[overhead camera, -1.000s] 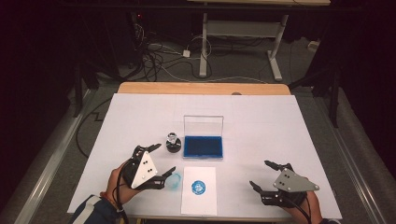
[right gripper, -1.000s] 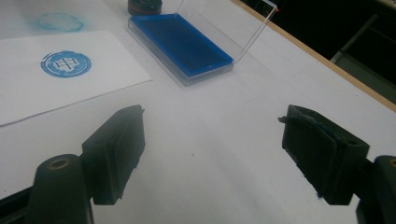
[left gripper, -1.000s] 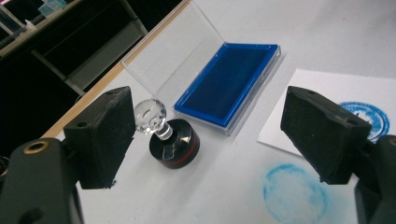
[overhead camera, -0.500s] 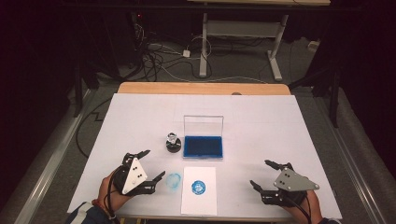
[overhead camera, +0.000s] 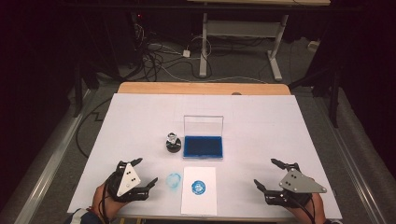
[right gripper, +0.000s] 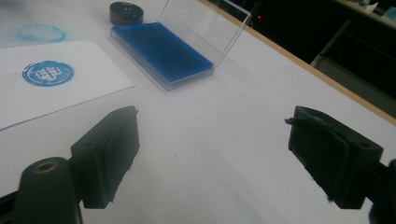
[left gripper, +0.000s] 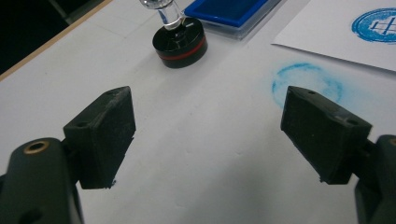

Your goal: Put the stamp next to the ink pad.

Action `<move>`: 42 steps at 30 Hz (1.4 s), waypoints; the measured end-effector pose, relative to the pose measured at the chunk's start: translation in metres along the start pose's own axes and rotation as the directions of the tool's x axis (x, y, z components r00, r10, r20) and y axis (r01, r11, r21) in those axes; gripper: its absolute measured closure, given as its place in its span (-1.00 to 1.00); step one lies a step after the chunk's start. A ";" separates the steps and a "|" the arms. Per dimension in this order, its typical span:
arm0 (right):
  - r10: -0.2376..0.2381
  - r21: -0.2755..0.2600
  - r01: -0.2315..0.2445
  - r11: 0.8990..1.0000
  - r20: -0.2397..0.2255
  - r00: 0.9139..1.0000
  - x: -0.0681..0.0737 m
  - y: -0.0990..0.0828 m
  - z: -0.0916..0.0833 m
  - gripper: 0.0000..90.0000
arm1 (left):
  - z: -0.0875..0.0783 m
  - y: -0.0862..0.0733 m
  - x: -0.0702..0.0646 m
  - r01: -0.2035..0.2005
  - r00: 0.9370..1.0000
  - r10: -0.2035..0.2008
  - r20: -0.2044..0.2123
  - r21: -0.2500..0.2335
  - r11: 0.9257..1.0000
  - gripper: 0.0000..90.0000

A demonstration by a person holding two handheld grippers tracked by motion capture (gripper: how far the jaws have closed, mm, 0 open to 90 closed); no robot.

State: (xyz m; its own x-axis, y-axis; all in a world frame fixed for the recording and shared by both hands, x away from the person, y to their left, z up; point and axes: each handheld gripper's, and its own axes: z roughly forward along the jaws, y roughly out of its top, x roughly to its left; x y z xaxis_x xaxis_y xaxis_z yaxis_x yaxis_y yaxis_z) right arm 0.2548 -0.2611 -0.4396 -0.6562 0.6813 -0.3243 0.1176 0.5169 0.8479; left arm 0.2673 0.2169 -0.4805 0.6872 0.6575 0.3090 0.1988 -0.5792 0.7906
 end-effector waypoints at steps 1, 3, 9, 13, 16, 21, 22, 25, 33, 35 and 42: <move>0.003 -0.007 -0.003 1.000 0.009 1.000 0.000 0.000 -0.001 -0.65 | 0.000 0.000 0.000 0.000 1.000 0.000 0.002 -0.001 1.000 -0.62; 0.009 -0.011 -0.009 1.000 0.026 1.000 -0.001 -0.001 -0.004 -0.66 | 0.000 0.001 0.000 -0.004 1.000 0.004 0.001 -0.008 1.000 -0.62; 0.021 -0.020 -0.020 1.000 0.062 0.998 -0.004 -0.006 -0.011 -0.67 | -0.001 0.000 -0.001 -0.012 1.000 0.012 0.006 -0.005 1.000 -0.62; 0.024 -0.018 -0.023 1.000 0.081 0.996 -0.003 -0.006 -0.014 -0.67 | -0.004 0.000 -0.003 -0.016 1.000 0.017 0.005 -0.013 1.000 -0.62; 0.014 -0.012 -0.013 1.000 0.090 0.996 -0.002 -0.006 -0.013 -0.67 | -0.004 0.000 -0.003 -0.022 1.000 0.022 0.005 -0.015 1.000 -0.62; 0.009 -0.007 -0.008 1.000 0.094 0.996 -0.002 -0.007 -0.012 -0.67 | -0.002 0.001 -0.003 -0.028 1.000 0.028 0.010 -0.008 1.000 -0.62; 0.008 -0.006 -0.007 1.000 0.092 0.996 -0.002 -0.007 -0.012 -0.66 | -0.002 0.001 -0.003 -0.029 1.000 0.029 0.010 -0.008 1.000 -0.62; 0.010 -0.007 -0.009 1.000 0.088 0.996 -0.002 -0.008 -0.012 -0.66 | -0.002 0.002 -0.003 -0.031 0.999 0.031 0.012 -0.007 1.000 -0.62; 0.009 -0.006 -0.009 1.000 0.090 0.996 -0.003 -0.008 -0.012 -0.66 | -0.001 0.002 -0.003 -0.029 0.999 0.029 0.014 -0.005 1.000 -0.62; 0.007 -0.004 -0.007 1.000 0.091 0.996 -0.003 -0.008 -0.012 -0.66 | 0.000 0.002 -0.002 -0.029 0.999 0.029 0.015 -0.002 1.000 -0.62; 0.013 -0.002 -0.013 1.000 0.082 0.997 -0.005 -0.010 -0.010 -0.66 | 0.001 0.002 -0.001 -0.024 1.000 0.024 0.018 -0.002 1.000 -0.62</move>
State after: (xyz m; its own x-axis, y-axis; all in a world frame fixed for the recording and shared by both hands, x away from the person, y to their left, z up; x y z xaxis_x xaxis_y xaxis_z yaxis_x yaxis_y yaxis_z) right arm 0.2495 -0.2742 -0.4422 -0.5912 0.7282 -0.3467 0.1249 0.5073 0.8527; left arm 0.2672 0.2143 -0.4795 0.7040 0.6350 0.3180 0.1812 -0.5936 0.7841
